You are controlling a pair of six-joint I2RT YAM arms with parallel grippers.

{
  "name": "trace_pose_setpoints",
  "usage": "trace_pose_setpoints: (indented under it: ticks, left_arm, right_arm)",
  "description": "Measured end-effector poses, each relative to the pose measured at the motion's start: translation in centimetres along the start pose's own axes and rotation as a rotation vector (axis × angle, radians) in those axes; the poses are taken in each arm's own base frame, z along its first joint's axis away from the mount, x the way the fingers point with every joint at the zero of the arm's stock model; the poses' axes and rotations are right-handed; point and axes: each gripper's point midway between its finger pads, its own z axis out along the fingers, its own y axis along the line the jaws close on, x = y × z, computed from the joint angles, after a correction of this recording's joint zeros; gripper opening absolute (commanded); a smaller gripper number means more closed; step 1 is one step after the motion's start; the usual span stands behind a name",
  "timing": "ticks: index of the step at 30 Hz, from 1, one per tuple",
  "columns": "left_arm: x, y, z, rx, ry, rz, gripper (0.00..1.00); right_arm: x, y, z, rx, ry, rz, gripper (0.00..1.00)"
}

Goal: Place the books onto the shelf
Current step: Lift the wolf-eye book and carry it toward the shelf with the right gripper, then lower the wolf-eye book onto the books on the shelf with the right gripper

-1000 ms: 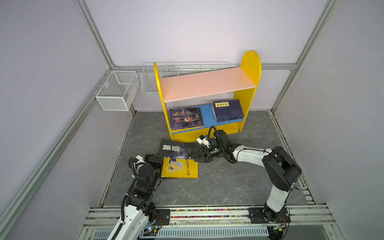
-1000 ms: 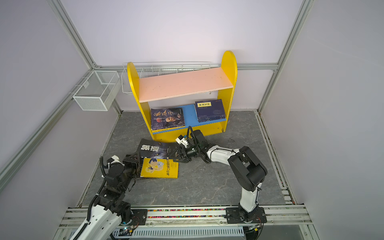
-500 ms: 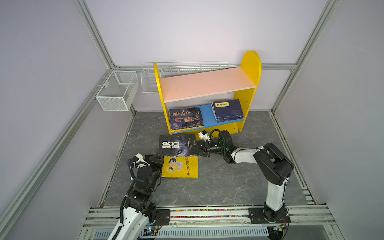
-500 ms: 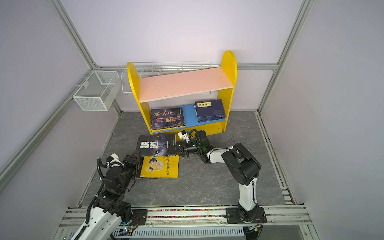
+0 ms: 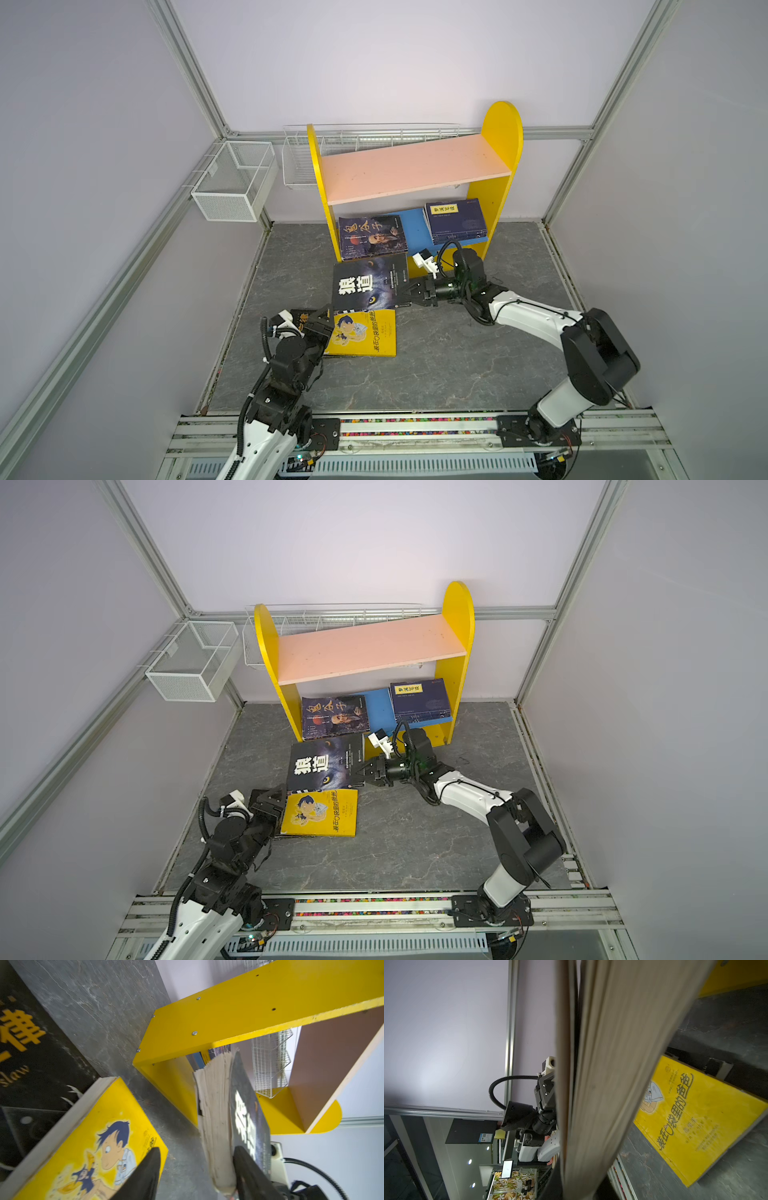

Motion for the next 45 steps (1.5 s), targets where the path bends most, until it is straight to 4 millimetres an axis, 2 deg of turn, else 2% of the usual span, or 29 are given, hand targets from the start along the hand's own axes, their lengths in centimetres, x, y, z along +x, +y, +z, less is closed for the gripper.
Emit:
trace_pose_setpoints:
  ticks: [4, 8, 11, 15, 22, 24, 32, 41, 45]
  left_arm:
    - [0.1, 1.8, -0.4, -0.096, 0.009, 0.013, 0.65]
    - [0.4, 3.4, -0.6, -0.167, 0.019, 0.019, 0.66]
    - [0.6, 4.2, -0.7, -0.198, 0.025, 0.018, 0.66]
    - [0.7, 4.5, -0.7, -0.214, 0.028, 0.014, 0.66]
    - [0.8, 5.0, -0.6, -0.236, 0.034, 0.009, 0.65]
    - [0.9, 5.2, -0.5, -0.247, 0.038, 0.009, 0.65]
    - [1.1, 5.5, -0.1, -0.263, 0.048, 0.01, 0.65]
    - [1.2, 5.5, 0.0, -0.264, 0.054, 0.009, 0.65]
    - [1.4, 5.6, 0.2, -0.267, 0.064, 0.009, 0.65]
  right_arm:
    - [-1.5, 0.9, -3.1, 0.058, -0.027, -0.062, 0.07]
    - [-4.7, 2.5, -6.1, 0.085, -0.089, -0.137, 0.07]
    - [-7.2, 3.5, -7.3, 0.103, -0.123, -0.184, 0.07]
    - [-10.2, 3.3, -6.5, 0.111, -0.112, -0.227, 0.07]
    - [-13.3, -1.6, -3.9, 0.155, -0.07, -0.157, 0.07]
    - [-14.0, -2.4, -3.5, 0.162, -0.067, -0.15, 0.07]
    - [-15.6, -0.8, -3.1, 0.149, -0.067, -0.181, 0.07]
    - [-18.7, -1.0, -1.7, 0.135, -0.078, -0.243, 0.07]
    - [-19.4, -1.5, -0.9, 0.128, -0.064, -0.263, 0.07]
